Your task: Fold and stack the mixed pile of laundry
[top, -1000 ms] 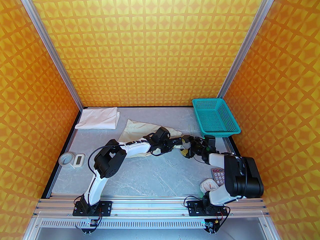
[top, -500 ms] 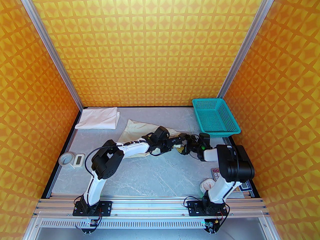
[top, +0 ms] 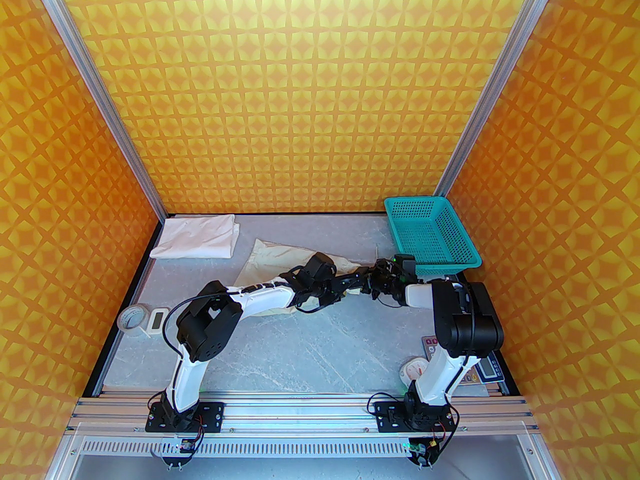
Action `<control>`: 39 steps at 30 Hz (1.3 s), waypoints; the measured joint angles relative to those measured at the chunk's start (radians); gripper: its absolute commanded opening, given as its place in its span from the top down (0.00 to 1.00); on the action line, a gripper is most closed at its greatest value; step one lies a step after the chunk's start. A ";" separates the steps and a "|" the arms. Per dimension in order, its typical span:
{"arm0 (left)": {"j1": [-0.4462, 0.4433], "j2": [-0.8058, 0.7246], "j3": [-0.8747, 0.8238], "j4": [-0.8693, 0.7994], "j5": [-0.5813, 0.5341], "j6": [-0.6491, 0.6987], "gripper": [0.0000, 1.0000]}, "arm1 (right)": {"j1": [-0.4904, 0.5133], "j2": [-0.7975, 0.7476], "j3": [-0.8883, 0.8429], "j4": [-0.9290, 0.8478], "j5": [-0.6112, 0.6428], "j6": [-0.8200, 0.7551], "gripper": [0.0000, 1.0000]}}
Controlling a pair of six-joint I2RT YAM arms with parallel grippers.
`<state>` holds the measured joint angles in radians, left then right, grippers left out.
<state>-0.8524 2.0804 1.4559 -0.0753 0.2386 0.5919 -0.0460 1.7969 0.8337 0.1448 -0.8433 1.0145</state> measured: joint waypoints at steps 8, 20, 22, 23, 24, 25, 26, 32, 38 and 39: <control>0.000 -0.174 -0.125 -0.008 0.065 -0.251 0.46 | 0.000 -0.150 0.158 -0.481 0.166 -0.404 0.91; 0.181 -0.177 -0.135 0.045 0.238 -1.023 0.91 | 0.000 -0.213 0.329 -0.865 0.367 -0.678 0.89; 0.210 -0.117 -0.145 0.088 0.282 -1.147 0.98 | 0.001 -0.213 0.352 -0.895 0.377 -0.683 0.90; 0.218 -0.091 -0.145 0.105 0.299 -1.197 1.00 | 0.003 -0.213 0.363 -0.906 0.382 -0.684 0.91; 0.224 -0.060 -0.145 0.128 0.317 -1.248 1.00 | 0.006 -0.213 0.380 -0.920 0.388 -0.687 0.91; 0.226 -0.031 -0.145 0.155 0.334 -1.295 1.00 | 0.011 -0.213 0.396 -0.932 0.395 -0.687 0.91; 0.226 -0.009 -0.144 0.173 0.346 -1.331 1.00 | 0.015 -0.213 0.410 -0.941 0.400 -0.689 0.91; 0.223 0.119 -0.051 0.208 0.388 -1.482 1.00 | 0.056 -0.213 0.491 -0.999 0.444 -0.711 0.91; 0.219 0.204 0.079 0.208 0.394 -1.545 1.00 | 0.118 -0.213 0.545 -1.048 0.501 -0.715 0.90; 0.218 0.222 0.100 0.208 0.394 -1.554 1.00 | 0.133 -0.213 0.558 -1.055 0.512 -0.712 0.89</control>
<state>-0.6342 2.3028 1.5562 0.1329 0.6327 -0.9619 0.0872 1.5837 1.3918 -0.9100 -0.3317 0.3027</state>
